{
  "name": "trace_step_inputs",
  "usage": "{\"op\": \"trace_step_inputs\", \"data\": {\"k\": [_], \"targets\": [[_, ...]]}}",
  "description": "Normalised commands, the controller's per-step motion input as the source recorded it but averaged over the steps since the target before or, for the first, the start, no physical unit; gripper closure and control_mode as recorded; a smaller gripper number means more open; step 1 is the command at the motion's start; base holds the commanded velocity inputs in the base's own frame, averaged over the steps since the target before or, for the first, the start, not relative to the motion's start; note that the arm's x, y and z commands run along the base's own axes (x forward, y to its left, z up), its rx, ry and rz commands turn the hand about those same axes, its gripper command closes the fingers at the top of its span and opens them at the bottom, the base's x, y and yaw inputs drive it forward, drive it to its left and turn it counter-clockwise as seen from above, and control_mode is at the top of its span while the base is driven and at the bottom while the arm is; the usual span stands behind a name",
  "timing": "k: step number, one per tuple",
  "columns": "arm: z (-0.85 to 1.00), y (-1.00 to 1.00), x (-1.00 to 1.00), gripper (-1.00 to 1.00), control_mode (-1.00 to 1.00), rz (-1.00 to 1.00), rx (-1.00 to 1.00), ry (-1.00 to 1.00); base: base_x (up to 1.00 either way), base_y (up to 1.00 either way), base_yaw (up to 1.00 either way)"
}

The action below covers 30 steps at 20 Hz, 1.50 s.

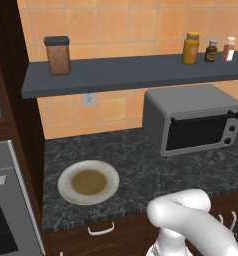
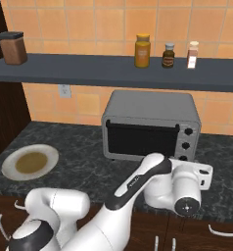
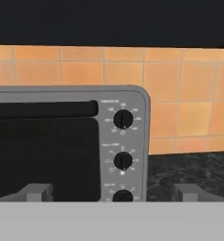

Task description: Pick up the kebab skewer and baguette bread, and place them inside the toaster oven. Close the toaster oven door and start by setting the timer.

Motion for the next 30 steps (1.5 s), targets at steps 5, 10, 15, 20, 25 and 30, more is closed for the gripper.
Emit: {"op": "trace_step_inputs", "data": {"k": [5,10,15,20,25,30], "targets": [[-0.45,-0.13,0.0,-1.0,-1.0,0.07,0.0,-0.02,0.0,0.0,0.0],[-0.48,0.0,0.0,-1.0,-1.0,0.06,0.0,-0.02,0.0,0.0,0.0],[-0.2,-0.01,0.06,-1.0,-1.0,0.0,0.0,-0.01,0.0,0.0,0.0],[0.0,-0.18,0.34,-1.0,-1.0,0.0,0.03,0.0,0.0,0.0,0.0],[0.0,-0.06,0.34,-1.0,-1.0,-0.01,0.01,-0.01,0.0,0.0,0.0],[0.0,0.0,0.35,-1.0,-1.0,-0.01,0.0,0.0,0.0,0.0,0.0]]}}
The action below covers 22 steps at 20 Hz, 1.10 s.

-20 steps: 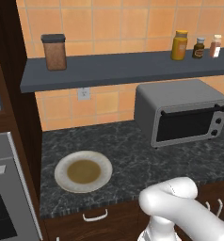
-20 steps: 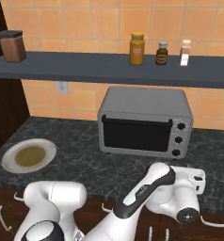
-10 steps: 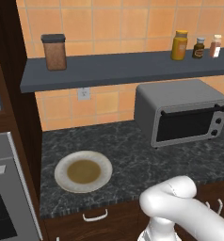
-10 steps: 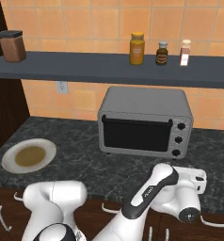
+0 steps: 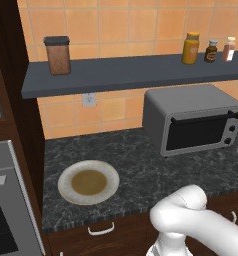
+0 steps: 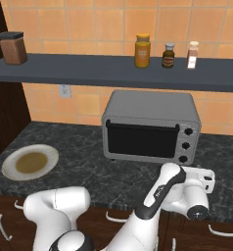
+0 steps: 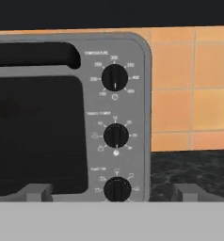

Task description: Pick up the kebab skewer and baguette bread, and place them inside the toaster oven. Close the toaster oven door and start by setting the timer.

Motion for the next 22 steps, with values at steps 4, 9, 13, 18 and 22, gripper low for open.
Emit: {"op": "trace_step_inputs", "data": {"k": [4,9,13,18,22], "targets": [[0.0,0.0,0.48,-1.0,-1.0,-0.03,0.01,0.0,0.0,0.0,0.0],[0.0,0.0,0.43,-1.0,-1.0,-0.03,0.0,0.0,0.0,0.0,0.0],[0.0,0.0,0.39,-1.0,-1.0,-0.01,0.0,0.0,0.0,0.0,0.0],[0.01,0.0,0.3,-1.0,-1.0,0.0,0.0,0.0,0.0,0.0,0.0],[0.08,0.0,0.19,-1.0,-1.0,0.0,0.0,0.0,0.0,0.0,0.0]]}}
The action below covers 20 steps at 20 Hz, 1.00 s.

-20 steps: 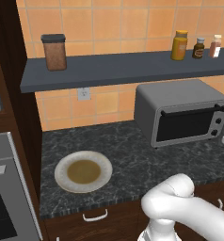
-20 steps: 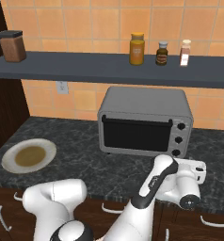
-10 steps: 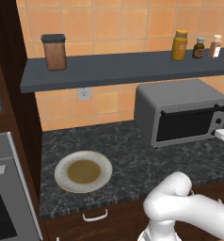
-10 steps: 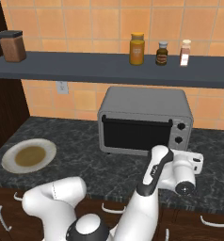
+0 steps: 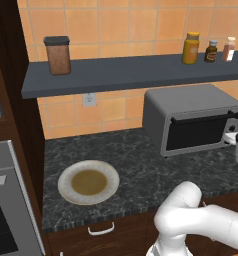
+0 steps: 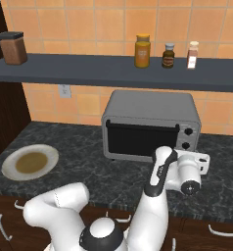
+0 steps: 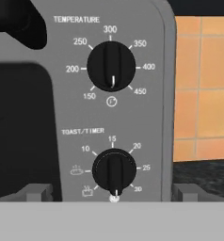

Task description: Pick up the kebab skewer and baguette bread, and place them inside the toaster oven. Close the toaster oven door and start by setting the timer.

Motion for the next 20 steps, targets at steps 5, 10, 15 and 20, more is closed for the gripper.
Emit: {"op": "trace_step_inputs", "data": {"k": [5,10,15,20], "targets": [[0.06,0.0,0.1,-1.0,-1.0,0.0,0.0,-0.01,0.0,0.0,0.0],[0.0,0.0,0.21,-1.0,-1.0,0.0,0.0,0.0,0.0,0.0,0.0],[0.0,0.0,0.07,-1.0,-1.0,0.0,0.0,0.0,0.0,0.0,0.0],[0.0,0.0,0.0,-1.0,-1.0,0.0,0.0,0.0,0.0,0.0,0.0]]}}
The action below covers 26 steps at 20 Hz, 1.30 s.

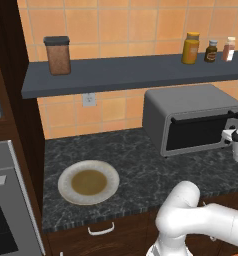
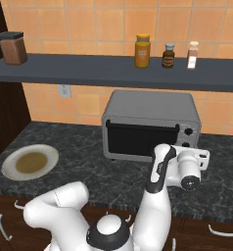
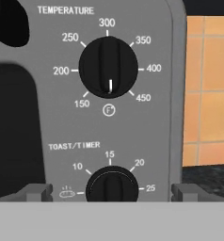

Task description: Pick up the kebab skewer and baguette bread, and place them inside the toaster oven. Close the toaster oven door and start by setting the timer.

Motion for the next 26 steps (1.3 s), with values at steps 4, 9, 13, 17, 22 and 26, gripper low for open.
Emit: {"op": "trace_step_inputs", "data": {"k": [4,9,13,17,22,26], "targets": [[0.0,0.0,0.0,-1.0,-1.0,0.0,0.0,0.0,0.0,0.0,0.0],[0.0,0.0,0.0,1.0,-1.0,0.0,0.0,0.0,0.0,0.0,0.0],[0.0,0.0,0.0,1.0,-1.0,0.0,0.0,0.0,0.0,0.0,0.0],[0.0,0.0,0.0,1.0,-1.0,0.0,0.0,0.0,0.0,0.0,0.0],[-0.02,0.0,0.04,1.0,-1.0,0.0,0.0,0.0,0.0,0.0,0.0],[-0.12,0.0,0.33,1.0,-1.0,0.0,0.0,0.0,0.0,0.0,0.0]]}}
